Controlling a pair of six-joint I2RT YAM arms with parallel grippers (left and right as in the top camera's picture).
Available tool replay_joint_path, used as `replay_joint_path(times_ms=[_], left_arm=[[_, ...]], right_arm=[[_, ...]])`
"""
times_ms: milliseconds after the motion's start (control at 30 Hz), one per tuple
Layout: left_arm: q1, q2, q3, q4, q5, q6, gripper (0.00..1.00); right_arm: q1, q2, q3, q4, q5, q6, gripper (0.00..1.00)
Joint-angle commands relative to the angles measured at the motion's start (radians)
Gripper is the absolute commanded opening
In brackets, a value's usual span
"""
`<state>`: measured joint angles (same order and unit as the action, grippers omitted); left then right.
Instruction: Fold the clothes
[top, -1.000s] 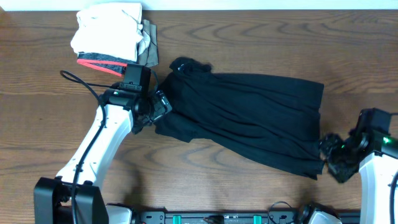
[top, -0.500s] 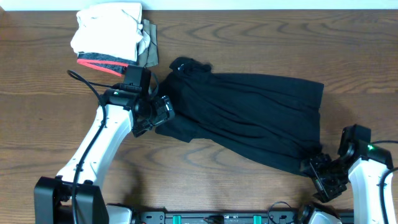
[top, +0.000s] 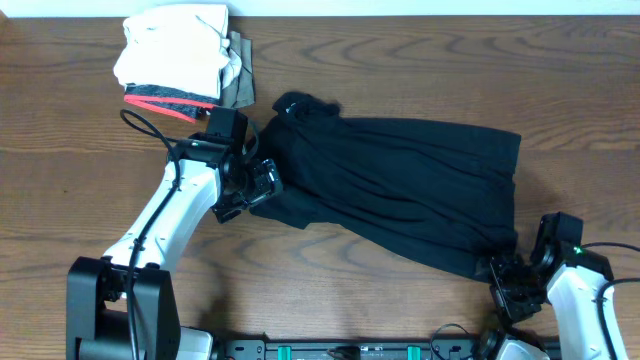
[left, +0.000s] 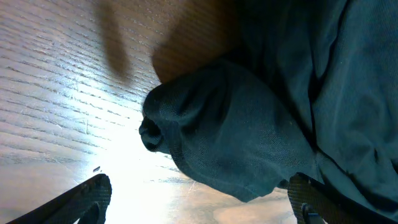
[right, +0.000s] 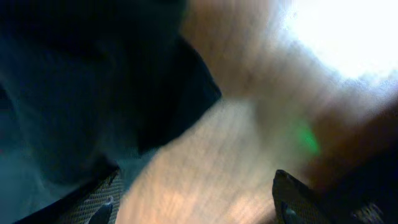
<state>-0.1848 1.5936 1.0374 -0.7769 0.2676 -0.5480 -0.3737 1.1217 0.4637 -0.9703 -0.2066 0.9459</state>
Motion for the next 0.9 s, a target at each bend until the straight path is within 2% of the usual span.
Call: replay_joint_path(times_ms=[0, 167, 267, 467, 700, 867], left_arm=[[0.004, 0.005, -0.013, 0.0, 0.009, 0.017, 0.92], [0.004, 0.005, -0.013, 0.0, 0.009, 0.017, 0.92], [0.004, 0.005, -0.013, 0.0, 0.009, 0.017, 0.92], [0.004, 0.005, -0.013, 0.0, 0.009, 0.017, 0.92], [0.004, 0.005, -0.013, 0.0, 0.009, 0.017, 0.92], [0.004, 0.005, -0.013, 0.0, 0.009, 0.017, 0.92]], right_arm=[[0.016, -0.003, -0.031, 0.056, 0.002, 0.067, 0.76], [0.016, -0.003, -0.04, 0.1, 0.061, 0.113, 0.73], [0.016, -0.003, -0.04, 0.111, 0.084, 0.112, 0.59], [0.016, -0.003, -0.04, 0.123, 0.087, 0.112, 0.48], [0.016, -0.003, -0.039, 0.154, 0.086, 0.112, 0.26], [0.016, -0.003, -0.039, 0.171, 0.086, 0.112, 0.07]])
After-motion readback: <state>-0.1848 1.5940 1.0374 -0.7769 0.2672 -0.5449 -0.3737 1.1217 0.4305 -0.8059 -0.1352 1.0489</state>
